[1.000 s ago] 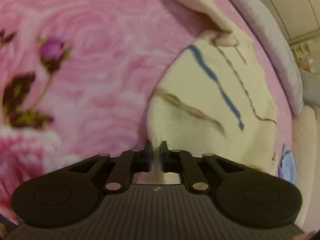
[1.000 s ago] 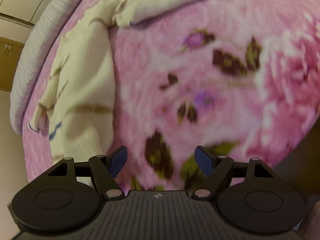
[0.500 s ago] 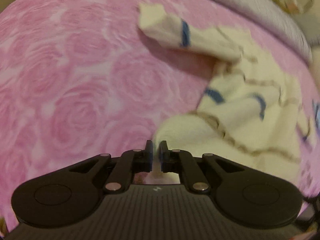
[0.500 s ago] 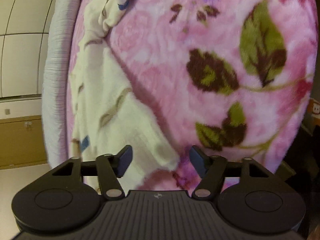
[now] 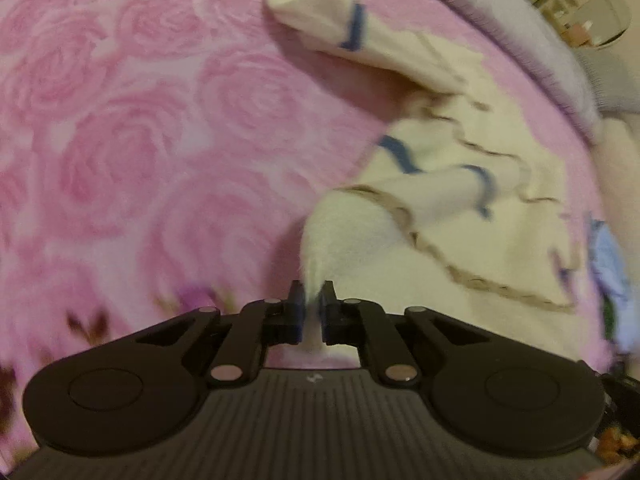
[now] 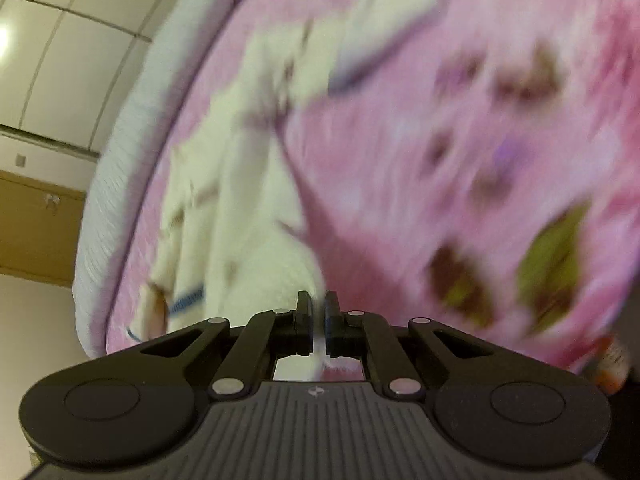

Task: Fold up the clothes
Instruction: 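Release the sweater with both grippers and smooth it flat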

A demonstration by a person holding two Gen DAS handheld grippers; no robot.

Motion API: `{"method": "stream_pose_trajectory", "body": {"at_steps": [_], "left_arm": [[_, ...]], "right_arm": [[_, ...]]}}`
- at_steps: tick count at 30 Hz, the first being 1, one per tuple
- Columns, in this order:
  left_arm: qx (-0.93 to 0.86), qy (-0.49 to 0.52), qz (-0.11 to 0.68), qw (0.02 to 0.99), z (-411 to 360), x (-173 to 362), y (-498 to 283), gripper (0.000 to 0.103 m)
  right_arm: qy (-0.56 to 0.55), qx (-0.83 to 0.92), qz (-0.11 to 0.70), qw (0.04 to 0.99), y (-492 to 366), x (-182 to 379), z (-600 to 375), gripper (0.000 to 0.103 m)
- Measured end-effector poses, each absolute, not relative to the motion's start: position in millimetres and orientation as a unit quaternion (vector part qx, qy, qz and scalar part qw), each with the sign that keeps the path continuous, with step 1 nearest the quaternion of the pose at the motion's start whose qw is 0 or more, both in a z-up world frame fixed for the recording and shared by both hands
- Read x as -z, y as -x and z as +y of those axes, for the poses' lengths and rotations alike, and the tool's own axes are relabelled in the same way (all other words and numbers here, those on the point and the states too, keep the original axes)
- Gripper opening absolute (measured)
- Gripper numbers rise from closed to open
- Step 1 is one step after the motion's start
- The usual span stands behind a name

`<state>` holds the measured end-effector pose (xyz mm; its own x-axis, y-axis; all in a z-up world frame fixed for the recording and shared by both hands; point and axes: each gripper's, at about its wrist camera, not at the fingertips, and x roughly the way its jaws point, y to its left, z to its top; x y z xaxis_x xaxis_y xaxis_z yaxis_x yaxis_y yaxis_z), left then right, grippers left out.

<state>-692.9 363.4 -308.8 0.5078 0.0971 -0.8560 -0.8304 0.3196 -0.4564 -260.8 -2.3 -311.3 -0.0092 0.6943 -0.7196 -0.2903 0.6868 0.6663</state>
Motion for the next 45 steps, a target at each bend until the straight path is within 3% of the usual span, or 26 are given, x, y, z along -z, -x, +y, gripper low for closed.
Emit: {"method": "stream_pose_trajectory", "body": {"at_steps": [4, 10, 15, 21, 24, 26, 28, 29, 30, 35, 40, 45], "left_arm": [[-0.264, 0.51, 0.376, 0.727, 300, 296, 679, 0.004], [-0.283, 0.477, 0.424, 0.716, 269, 315, 666, 0.004], [-0.3, 0.447, 0.463, 0.705, 245, 330, 655, 0.004], [-0.298, 0.447, 0.469, 0.701, 232, 328, 650, 0.004], [-0.291, 0.456, 0.485, 0.687, 239, 339, 654, 0.005], [-0.282, 0.466, 0.492, 0.679, 246, 342, 655, 0.005], [-0.274, 0.46, 0.495, 0.684, 251, 328, 656, 0.006], [-0.276, 0.447, 0.499, 0.689, 253, 317, 656, 0.006], [-0.283, 0.433, 0.503, 0.693, 254, 306, 655, 0.006], [-0.287, 0.42, 0.486, 0.711, 261, 267, 627, 0.006], [-0.285, 0.42, 0.472, 0.721, 261, 284, 540, 0.007], [-0.285, 0.451, 0.442, 0.721, 251, 295, 458, 0.018]], "right_arm": [[-0.114, -0.333, 0.597, 0.721, 214, 278, -52, 0.004], [-0.045, -0.29, 0.651, 0.7, 204, 328, -59, 0.004], [0.011, -0.278, 0.639, 0.717, 213, 345, -53, 0.003], [0.018, -0.282, 0.6, 0.749, 203, 315, -44, 0.002], [0.037, -0.264, 0.626, 0.733, 202, 328, -42, 0.002], [0.041, -0.255, 0.655, 0.71, 203, 341, -41, 0.007], [0.019, -0.25, 0.655, 0.713, 201, 334, -45, 0.029], [0.014, -0.239, 0.644, 0.727, 198, 326, -49, 0.05], [0.008, -0.229, 0.632, 0.74, 195, 319, -54, 0.059], [-0.053, -0.222, 0.629, 0.743, 149, 302, -64, 0.051], [-0.077, -0.239, 0.654, 0.714, 79, 316, -39, 0.051], [-0.085, -0.28, 0.672, 0.68, 11, 332, 7, 0.051]]}}
